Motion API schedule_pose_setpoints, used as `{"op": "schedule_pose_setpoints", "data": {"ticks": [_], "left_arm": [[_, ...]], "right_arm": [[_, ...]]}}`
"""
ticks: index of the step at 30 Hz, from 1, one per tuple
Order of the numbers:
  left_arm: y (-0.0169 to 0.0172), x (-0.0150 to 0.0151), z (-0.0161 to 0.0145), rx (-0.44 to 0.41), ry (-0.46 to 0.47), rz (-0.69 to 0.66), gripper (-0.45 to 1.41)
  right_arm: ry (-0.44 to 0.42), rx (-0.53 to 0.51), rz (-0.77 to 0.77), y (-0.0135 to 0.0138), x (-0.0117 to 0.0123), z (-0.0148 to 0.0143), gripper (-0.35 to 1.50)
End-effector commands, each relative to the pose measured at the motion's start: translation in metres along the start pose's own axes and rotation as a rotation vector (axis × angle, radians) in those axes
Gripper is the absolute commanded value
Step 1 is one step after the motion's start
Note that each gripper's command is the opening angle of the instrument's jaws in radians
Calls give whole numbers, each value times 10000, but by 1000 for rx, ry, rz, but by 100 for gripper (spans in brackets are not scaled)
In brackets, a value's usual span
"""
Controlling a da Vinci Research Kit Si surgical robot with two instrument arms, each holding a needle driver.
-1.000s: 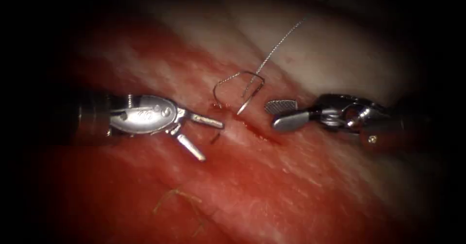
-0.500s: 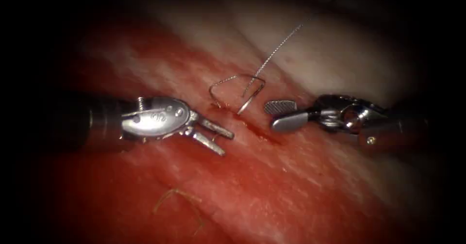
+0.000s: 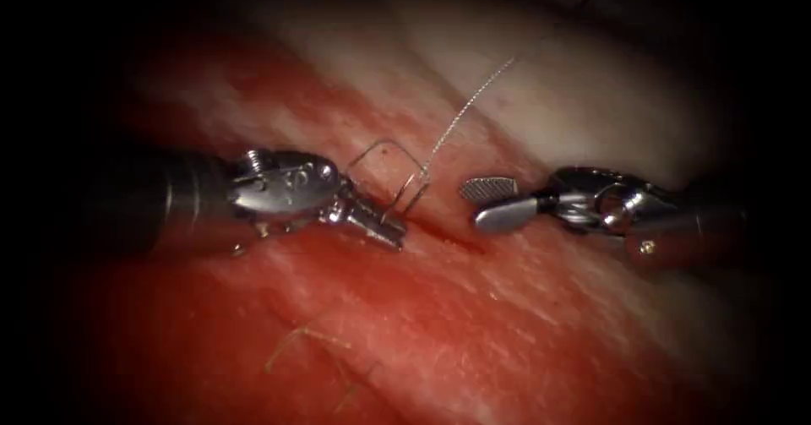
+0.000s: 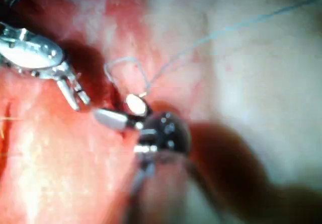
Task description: Wound Closure
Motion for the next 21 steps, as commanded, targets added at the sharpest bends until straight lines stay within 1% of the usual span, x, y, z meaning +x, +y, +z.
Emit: {"op": "schedule_pose_setpoints", "data": {"ticks": [1,8,15,19,21], "left_arm": [[-2,-1,4,-3,3,-38,-45],[10,19,-17,-45,-5,-228,-45],[24,39,-35,-95,-20,-334,-45],[30,47,-39,-141,-34,-403,-45],[32,48,-40,-182,-50,-477,-45]], "right_arm": [[-2,2,1,1,-8,6,120],[-2,2,0,1,-9,6,120],[-2,3,-2,1,-11,6,118],[-2,4,-2,0,-12,7,116],[-2,4,-3,0,-13,7,115]]}}
